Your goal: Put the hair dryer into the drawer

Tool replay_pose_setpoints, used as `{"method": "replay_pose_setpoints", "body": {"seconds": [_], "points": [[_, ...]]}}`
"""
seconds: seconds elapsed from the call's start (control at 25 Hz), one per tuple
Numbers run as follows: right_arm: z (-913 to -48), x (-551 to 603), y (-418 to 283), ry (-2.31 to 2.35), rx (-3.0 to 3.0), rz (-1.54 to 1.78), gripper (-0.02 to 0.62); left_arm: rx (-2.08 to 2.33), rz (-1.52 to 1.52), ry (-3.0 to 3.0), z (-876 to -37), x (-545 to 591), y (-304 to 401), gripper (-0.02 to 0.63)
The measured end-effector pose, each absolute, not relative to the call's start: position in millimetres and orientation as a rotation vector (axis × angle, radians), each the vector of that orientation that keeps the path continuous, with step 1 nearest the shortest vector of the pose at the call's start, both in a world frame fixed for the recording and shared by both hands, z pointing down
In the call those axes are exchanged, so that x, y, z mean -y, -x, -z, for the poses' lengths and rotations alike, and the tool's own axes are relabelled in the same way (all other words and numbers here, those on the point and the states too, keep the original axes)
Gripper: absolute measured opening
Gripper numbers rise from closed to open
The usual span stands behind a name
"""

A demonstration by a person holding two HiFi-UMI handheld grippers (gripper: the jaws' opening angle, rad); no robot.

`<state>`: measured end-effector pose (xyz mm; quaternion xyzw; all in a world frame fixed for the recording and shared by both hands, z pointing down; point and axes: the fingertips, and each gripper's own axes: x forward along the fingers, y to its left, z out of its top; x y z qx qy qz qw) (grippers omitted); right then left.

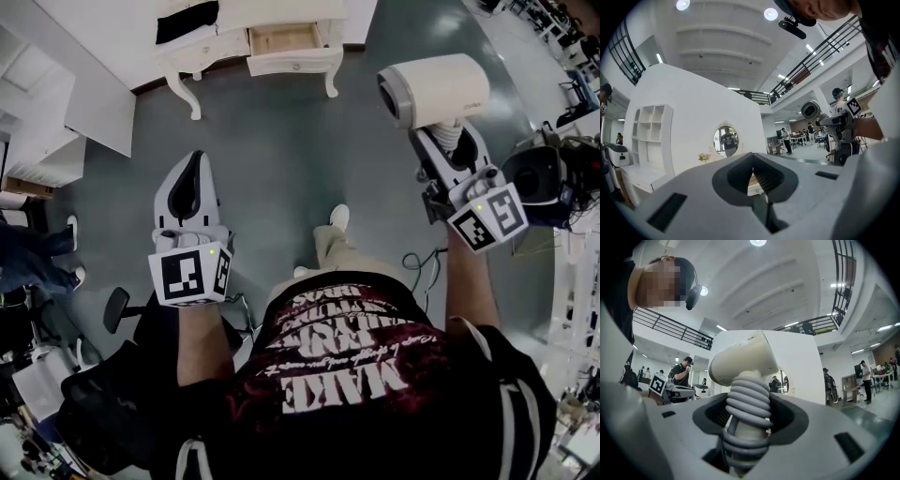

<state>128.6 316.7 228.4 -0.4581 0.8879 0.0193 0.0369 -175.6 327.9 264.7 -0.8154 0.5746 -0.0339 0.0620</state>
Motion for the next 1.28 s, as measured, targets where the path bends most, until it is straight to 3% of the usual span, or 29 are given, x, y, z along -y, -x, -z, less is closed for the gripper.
{"method": "replay_pose_setpoints", "body": {"seconds": [1.28], "points": [[-242,-84,-190,1.232,-2.786,-0.004,0.235,-1.851,0.085,2.504,-252,-108,95,0.005]]}}
